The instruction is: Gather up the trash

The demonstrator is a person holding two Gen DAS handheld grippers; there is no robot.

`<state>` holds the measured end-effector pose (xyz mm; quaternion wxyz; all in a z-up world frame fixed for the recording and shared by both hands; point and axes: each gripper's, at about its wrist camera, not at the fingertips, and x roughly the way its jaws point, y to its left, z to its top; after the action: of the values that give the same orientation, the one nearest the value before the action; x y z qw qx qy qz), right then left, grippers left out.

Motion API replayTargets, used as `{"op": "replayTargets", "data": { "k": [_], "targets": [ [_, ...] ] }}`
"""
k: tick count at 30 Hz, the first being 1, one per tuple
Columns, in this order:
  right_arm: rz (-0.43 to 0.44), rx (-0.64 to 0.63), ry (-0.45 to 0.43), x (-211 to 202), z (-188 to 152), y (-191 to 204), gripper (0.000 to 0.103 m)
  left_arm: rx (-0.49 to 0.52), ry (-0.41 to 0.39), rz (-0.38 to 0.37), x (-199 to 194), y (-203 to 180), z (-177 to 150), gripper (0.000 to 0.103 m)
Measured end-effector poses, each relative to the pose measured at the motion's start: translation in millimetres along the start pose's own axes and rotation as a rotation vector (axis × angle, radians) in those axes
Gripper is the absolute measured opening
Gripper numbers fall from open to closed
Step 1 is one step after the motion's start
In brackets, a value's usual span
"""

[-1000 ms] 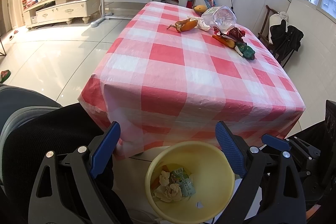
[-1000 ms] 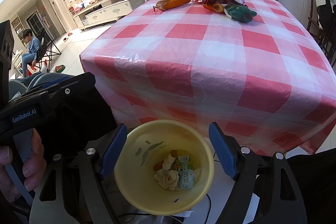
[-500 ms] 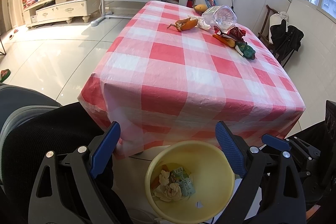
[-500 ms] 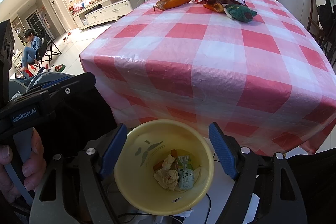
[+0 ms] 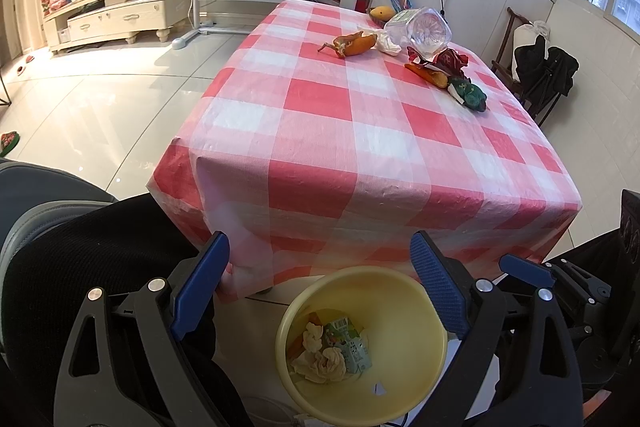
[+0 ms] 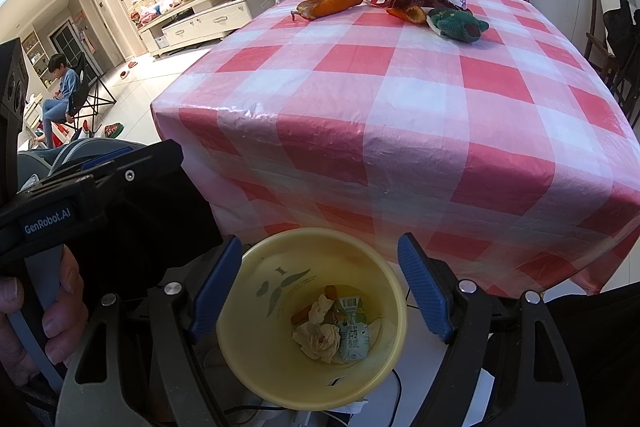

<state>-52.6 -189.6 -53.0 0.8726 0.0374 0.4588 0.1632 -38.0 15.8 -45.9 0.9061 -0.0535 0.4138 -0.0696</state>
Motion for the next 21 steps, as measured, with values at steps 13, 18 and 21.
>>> {"op": "replayTargets", "data": {
  "k": [13,18,21],
  "targets": [
    [-0.017,0.004,0.002,-0.5,-0.7,-6.1,0.077,-0.008,0.006,-0.002,1.4,0.6,-3.8,0.088],
    [-0.019,0.003,0.004,-0.7,-1.1,-6.8,0.077,-0.011,0.01,-0.004,1.9,0.5,-5.2,0.088],
    [-0.021,0.001,0.003,-1.2,-1.4,-6.5,0.077,-0.014,0.013,-0.004,1.0,-0.4,-6.8,0.088]
  ]
}}
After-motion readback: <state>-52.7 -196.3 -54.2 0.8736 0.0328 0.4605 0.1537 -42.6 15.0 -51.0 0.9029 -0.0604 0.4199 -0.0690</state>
